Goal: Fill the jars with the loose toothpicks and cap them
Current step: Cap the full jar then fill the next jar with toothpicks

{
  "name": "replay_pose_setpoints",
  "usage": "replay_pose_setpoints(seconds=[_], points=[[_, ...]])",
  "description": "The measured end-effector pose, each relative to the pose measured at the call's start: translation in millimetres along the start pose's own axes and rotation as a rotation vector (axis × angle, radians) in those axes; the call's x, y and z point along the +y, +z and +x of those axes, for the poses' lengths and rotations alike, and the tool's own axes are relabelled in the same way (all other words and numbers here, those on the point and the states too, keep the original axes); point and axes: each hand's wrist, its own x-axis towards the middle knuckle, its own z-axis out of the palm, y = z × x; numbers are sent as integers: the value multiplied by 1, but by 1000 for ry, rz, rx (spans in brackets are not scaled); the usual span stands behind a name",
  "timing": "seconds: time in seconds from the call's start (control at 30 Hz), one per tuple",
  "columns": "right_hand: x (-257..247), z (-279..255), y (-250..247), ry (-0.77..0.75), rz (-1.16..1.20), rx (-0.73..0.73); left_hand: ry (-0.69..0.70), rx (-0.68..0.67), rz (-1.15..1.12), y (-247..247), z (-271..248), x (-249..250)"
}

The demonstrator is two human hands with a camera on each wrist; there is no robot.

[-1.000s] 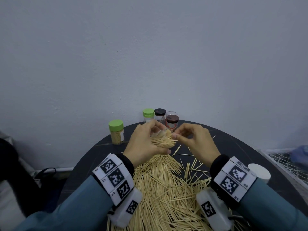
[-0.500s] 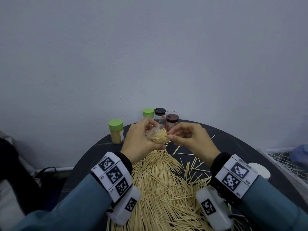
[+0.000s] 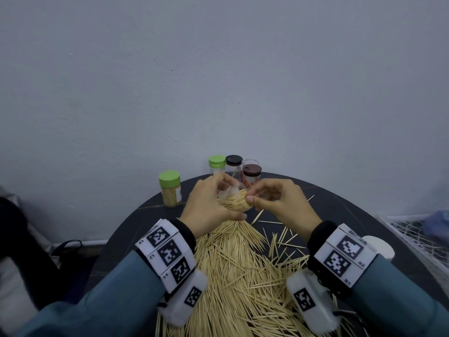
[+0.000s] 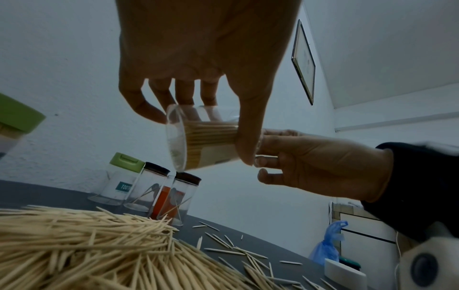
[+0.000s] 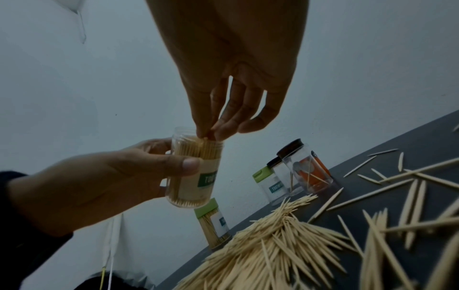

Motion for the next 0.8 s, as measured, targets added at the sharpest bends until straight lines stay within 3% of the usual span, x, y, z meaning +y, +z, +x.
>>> replay_pose_setpoints(seconds=[0.2,0.4,0.53,0.8], points=[[5,4,-6,110,-57,63,-90,9,-62,-7,3,-3],[0,22,7,514,-582,-559,-135,18,-82,-13,7,-6],[-3,31,32,543,-823,-618,-157,19,-108,-15,9,-10],[-9,35,56,515,-958,-669,-154,0,-108,-20,14,-9]])
